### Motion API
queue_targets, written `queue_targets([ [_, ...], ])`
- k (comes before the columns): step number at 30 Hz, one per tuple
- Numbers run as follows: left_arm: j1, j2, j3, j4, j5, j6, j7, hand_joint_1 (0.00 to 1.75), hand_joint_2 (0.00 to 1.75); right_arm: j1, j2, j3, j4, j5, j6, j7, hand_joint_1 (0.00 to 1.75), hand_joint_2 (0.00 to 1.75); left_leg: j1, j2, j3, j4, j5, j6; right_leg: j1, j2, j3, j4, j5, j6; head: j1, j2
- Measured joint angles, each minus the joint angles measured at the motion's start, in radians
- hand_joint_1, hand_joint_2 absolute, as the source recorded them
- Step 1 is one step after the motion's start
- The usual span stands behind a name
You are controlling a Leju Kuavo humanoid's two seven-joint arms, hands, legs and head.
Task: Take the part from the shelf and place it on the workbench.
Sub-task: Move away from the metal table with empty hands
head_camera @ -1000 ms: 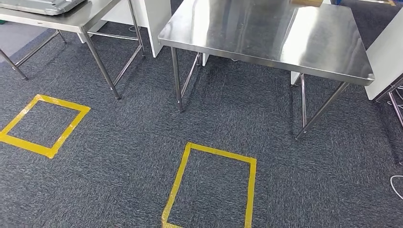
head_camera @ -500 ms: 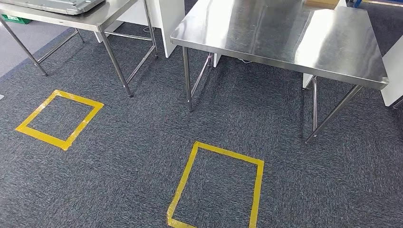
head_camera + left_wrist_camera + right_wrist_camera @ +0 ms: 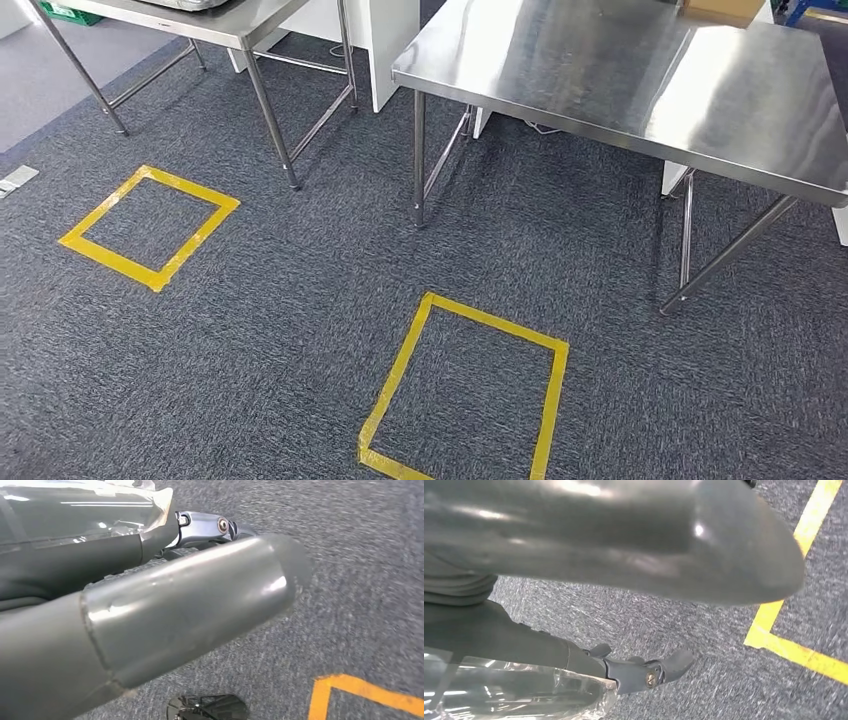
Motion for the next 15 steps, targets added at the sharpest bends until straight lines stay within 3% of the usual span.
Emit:
queue_targets([
  [2,-0.001,-0.001,0.000,0.000,-0.001,0.001,0.000,0.00,0.00,-0.001,0.000,0.001,0.000,0.002,0.002,0.000,0.00,0.00,0.002,-0.011,-0.002,-0.007,0.009,0.017,-0.004,0.021,-0.025,0.053,-0.034,0.005,0.001,0.000],
  [5,-0.001,-0.001,0.000,0.000,-0.002,0.002,0.001,0.00,0.00,0.001,-0.001,0.002,0.000,0.005,0.010,0.001,0.00,0.00,0.002,-0.031,-0.014,-0.008,0.017,0.028,-0.010,0.053,-0.120,0.254,-0.124,0.004,0.004,0.000],
  [6,-0.001,-0.002,0.000,0.000,-0.002,0.003,0.002,0.00,0.00,0.002,-0.001,0.002,0.000,0.007,0.012,0.001,0.00,0.00,0.001,-0.039,-0.016,-0.008,0.019,0.028,-0.011,0.055,-0.138,0.294,-0.134,0.009,0.004,0.000],
  [7,0.000,-0.002,0.000,0.000,-0.002,0.004,0.003,0.00,0.00,0.003,-0.001,0.002,0.000,0.008,0.013,0.002,0.00,0.00,0.001,-0.049,-0.018,-0.008,0.021,0.027,-0.012,0.057,-0.135,0.293,-0.126,0.016,0.004,0.000],
  [8,0.001,-0.002,0.000,0.000,-0.002,0.004,0.003,0.00,0.00,0.004,-0.001,0.002,0.000,0.010,0.014,0.002,0.00,0.00,0.002,-0.059,-0.018,-0.007,0.023,0.024,-0.014,0.059,-0.111,0.248,-0.102,0.024,0.004,0.000],
  [10,0.001,-0.003,0.000,0.000,-0.002,0.008,0.004,0.00,0.00,0.004,-0.002,0.003,0.000,0.014,0.016,0.002,0.00,0.00,0.001,-0.079,-0.019,-0.005,0.026,0.017,-0.020,0.080,-0.037,0.097,-0.043,0.036,0.005,0.000],
  [12,0.001,-0.003,0.001,0.000,-0.002,0.013,0.004,0.00,0.00,0.003,-0.003,0.006,0.000,0.018,0.019,0.003,0.00,0.00,-0.002,-0.093,-0.022,-0.002,0.029,0.007,-0.020,0.097,-0.001,0.009,-0.013,0.029,0.004,0.000],
  [15,0.002,-0.002,0.006,0.000,0.000,0.023,0.004,0.00,0.00,0.002,-0.003,0.015,0.000,0.028,0.026,0.007,0.00,0.00,0.001,-0.102,-0.029,-0.001,0.034,-0.010,-0.017,0.084,0.000,0.001,-0.003,0.005,0.003,0.000],
])
